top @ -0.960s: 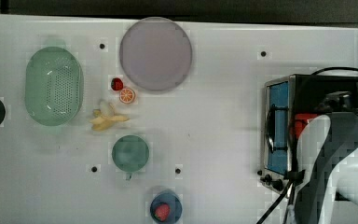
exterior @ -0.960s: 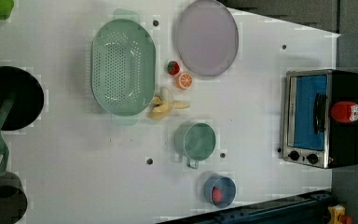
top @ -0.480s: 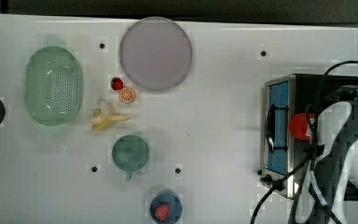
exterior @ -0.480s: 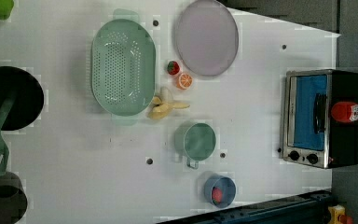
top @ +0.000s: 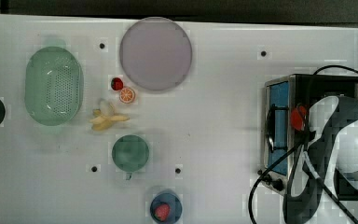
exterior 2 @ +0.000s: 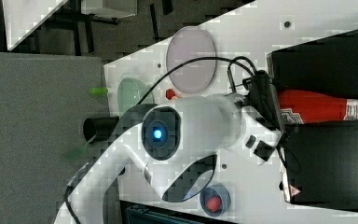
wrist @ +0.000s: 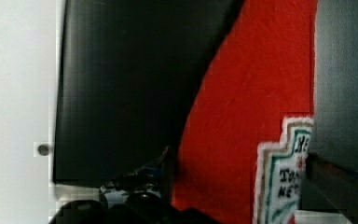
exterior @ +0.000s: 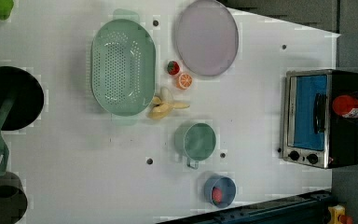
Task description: Pick Ketchup from oven and place it on table.
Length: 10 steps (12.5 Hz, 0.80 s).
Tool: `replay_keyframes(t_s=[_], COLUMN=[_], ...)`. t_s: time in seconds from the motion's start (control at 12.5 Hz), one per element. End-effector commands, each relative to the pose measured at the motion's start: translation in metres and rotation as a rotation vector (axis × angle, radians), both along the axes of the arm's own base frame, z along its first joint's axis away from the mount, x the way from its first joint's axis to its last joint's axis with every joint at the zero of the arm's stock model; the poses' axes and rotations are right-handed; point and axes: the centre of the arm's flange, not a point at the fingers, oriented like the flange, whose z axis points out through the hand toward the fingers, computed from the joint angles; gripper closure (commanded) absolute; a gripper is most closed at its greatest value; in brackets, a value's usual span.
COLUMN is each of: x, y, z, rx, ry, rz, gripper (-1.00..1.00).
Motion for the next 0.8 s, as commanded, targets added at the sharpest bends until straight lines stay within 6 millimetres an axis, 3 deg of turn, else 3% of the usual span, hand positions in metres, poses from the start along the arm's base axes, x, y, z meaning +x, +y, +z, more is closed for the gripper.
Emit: replay_keyframes(t_s=[0.08, 0.24, 0.48, 0.8], x=[-0.008, -0.007, -0.005, 0.017], y=[-0.012, -0.01, -0.011, 0.009], z=[0.002, 0.003, 0.01, 0.084], rx=[0.009, 0.008, 0.001, -0.055], ry=[-0.008, -0.011, -0.02, -0.03], rz=[-0.023, -0.02, -0.016, 0.146], gripper=[-0.69, -0.29, -0.29, -0.29])
